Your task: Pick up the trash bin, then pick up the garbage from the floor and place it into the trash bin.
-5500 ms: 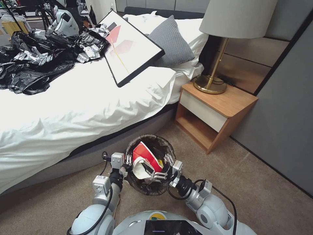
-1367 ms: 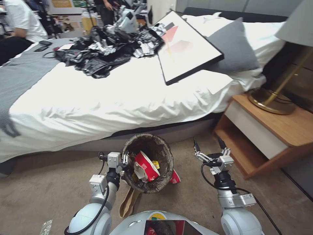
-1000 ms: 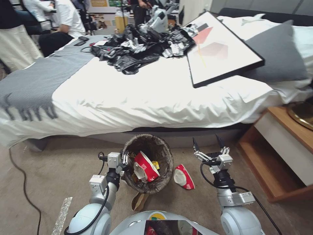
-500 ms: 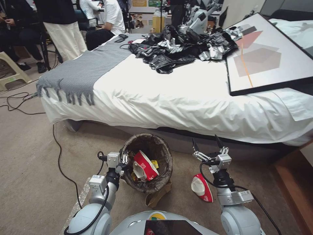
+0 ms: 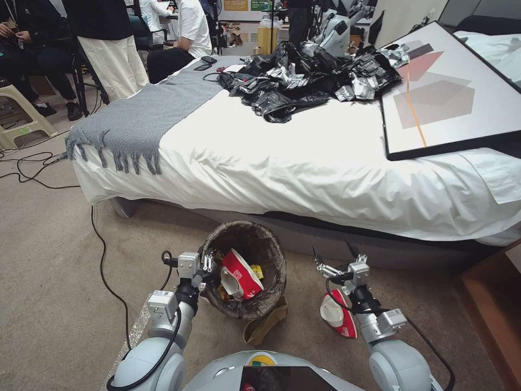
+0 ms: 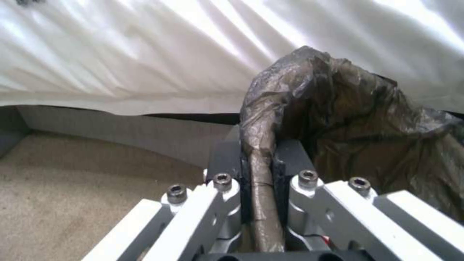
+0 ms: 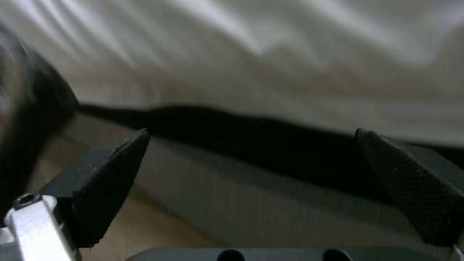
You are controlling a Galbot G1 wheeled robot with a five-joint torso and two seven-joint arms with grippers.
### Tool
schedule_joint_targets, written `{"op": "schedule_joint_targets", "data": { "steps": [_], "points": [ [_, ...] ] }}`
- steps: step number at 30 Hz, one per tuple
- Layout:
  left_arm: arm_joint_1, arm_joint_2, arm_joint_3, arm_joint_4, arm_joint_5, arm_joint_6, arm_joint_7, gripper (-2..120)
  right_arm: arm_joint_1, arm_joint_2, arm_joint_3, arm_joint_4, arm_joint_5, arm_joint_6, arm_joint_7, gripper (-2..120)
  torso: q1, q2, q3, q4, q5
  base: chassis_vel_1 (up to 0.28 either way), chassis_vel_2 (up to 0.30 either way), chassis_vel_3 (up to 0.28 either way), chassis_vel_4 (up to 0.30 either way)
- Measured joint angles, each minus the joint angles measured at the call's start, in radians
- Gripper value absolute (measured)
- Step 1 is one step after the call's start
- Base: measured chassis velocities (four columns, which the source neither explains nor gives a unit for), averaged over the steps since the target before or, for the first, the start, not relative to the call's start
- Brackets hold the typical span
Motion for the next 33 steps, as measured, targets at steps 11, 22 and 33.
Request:
{"op": "schedule_joint_targets", "data": {
  "steps": [11,22,33],
  "points": [
    [-0.002,0.001,-0.003,0.0,0.0,0.0,-0.002,7,0.049,-0.072,-0.033,-0.142,0.026,-0.143,0.02,100,0.0,0.0,0.0,0.0004,0.0002,0.0,0.0,0.0,0.0],
    [-0.003,0.001,-0.003,-0.001,0.002,0.002,-0.003,7,0.154,-0.131,-0.083,-0.394,0.091,-0.344,0.011,100,0.0,0.0,0.0,0.0004,0.0001,0.0,0.0,0.0,0.0],
    [0.0,0.002,-0.001,0.001,0.005,0.002,-0.004,7,0.211,-0.124,-0.068,-0.643,0.039,-0.369,-0.092,100,0.0,0.0,0.0,0.0003,0.0001,0.0,0.0,0.0,0.0]
  ]
}}
